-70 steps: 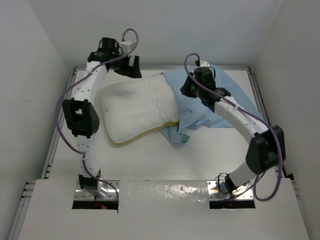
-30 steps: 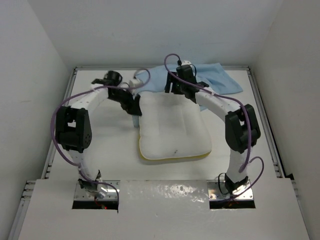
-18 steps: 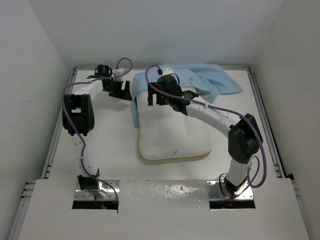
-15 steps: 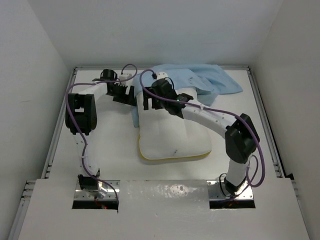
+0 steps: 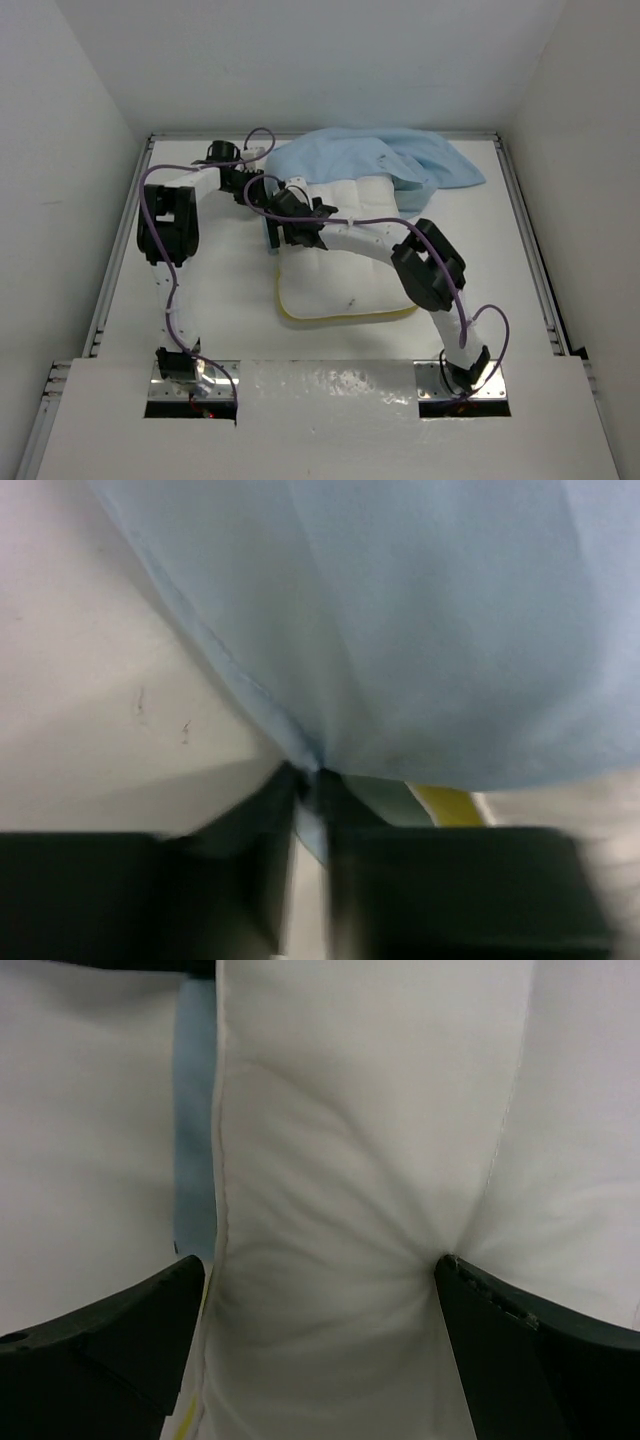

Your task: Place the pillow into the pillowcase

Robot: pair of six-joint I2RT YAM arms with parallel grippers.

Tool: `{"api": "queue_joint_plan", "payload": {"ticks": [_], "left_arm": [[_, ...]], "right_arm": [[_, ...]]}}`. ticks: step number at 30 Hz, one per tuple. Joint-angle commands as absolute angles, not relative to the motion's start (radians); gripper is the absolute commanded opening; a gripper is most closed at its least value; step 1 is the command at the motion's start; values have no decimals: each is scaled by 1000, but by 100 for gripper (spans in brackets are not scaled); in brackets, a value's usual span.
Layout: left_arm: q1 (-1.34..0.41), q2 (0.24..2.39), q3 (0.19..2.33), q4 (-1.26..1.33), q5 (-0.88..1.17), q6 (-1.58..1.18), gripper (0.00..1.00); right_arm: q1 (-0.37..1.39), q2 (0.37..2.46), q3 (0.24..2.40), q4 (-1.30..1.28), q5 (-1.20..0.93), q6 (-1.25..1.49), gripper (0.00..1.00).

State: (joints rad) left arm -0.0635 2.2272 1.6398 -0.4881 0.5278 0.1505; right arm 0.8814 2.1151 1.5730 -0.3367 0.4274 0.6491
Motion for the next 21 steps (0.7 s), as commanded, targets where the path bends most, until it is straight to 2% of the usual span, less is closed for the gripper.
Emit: {"api": "queue_joint_plan", "payload": {"ticks": [1, 2, 4, 7, 8, 9, 10, 16, 21], "left_arm": [[-64, 2295, 1629, -482, 670, 95, 8], [-63, 2301, 1631, -468, 692, 92, 0], [-55, 2306, 1635, -446, 724, 86, 0], [-46, 2303, 1620, -431, 804, 97, 0], [-46, 2287, 1611, -422, 842, 100, 0], [-46, 2275, 1602, -419, 850, 104, 0], [-46, 2261, 1580, -417, 853, 109, 0], [-46, 2053, 1510, -514, 816, 296, 0], [-61, 1953, 1488, -690, 863, 495, 0]], "right_arm": [[876, 2187, 1650, -347, 492, 678, 96], [876, 2209, 1669, -356, 485, 684, 93], [874, 2262, 1696, -380, 465, 710, 85], [862, 2276, 1692, -362, 427, 735, 55], [850, 2272, 1675, -356, 419, 744, 43], [841, 2266, 1666, -345, 411, 759, 15], [821, 2249, 1655, -324, 391, 762, 2], [744, 2155, 1706, -200, 429, 746, 0], [721, 2126, 1778, -68, 586, 735, 0]]}}
